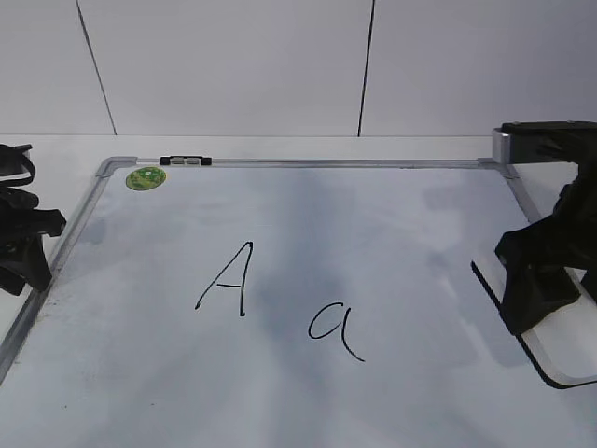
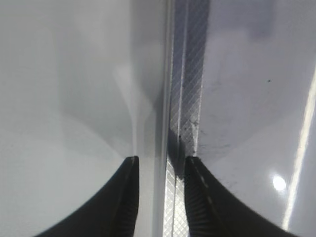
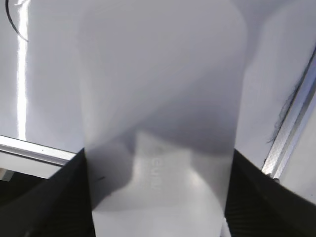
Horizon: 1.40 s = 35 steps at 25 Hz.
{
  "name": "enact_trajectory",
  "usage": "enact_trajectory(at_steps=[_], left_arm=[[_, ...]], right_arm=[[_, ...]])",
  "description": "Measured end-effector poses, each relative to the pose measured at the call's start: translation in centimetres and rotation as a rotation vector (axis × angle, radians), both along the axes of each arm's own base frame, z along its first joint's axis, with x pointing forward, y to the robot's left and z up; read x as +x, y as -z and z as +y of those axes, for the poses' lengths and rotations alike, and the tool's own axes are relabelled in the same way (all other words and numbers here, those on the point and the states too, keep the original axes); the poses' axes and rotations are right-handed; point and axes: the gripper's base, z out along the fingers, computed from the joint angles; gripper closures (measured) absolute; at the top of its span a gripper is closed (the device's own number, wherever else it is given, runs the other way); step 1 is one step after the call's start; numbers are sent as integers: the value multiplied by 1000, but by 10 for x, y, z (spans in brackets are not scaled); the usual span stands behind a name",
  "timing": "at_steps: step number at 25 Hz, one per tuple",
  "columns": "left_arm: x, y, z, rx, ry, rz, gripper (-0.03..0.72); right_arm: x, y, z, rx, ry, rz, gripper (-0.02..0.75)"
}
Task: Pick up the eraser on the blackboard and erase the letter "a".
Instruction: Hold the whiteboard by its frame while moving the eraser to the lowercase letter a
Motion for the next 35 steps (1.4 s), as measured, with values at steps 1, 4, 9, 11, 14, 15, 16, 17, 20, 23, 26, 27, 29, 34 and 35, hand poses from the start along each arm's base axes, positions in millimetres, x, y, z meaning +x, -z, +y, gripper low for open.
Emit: enact_trajectory(at_steps=[1,4,9,11,14,15,16,17,20,23,26,27,29,34,35], left_arm=[[0,1,0,0,0,3,454],[1,6,0,0,0,17,454],[2,7,0,0,1,23,454],[2,7,0,0,1,24,470],[2,7,-1,-8,-3,26,569],[2,7,-1,-10,-4,29,616],[2,7,-1,-8,-1,29,650],[2,7,-1,-7,3,30,664],[2,7,-1,-7,7,33,672],[2,7,-1,-7,7,33,672],[2,7,-1,-7,7,33,672],[2,7,-1,-7,8,34,672],[2,7,-1,-7,8,34,672],[2,7,-1,-7,8,34,672],[2,7,-1,-7,8,34,672]], right_arm=[[0,0,0,0,0,0,178],[0,0,0,0,2,1,178],[0,0,0,0,2,1,178],[0,0,0,0,2,1,178],[0,0,0,0,2,1,178],[0,0,0,0,2,1,178],[0,0,0,0,2,1,178],[0,0,0,0,2,1,178],[0,0,0,0,2,1,178],[0,1,0,-1,2,3,178],[2,6,3,-21,-9,17,178],[3,9,5,-43,-21,23,178],[4,13,11,-84,-49,22,178],[11,12,36,-148,-128,-20,178],[14,11,40,-149,-137,-28,178]])
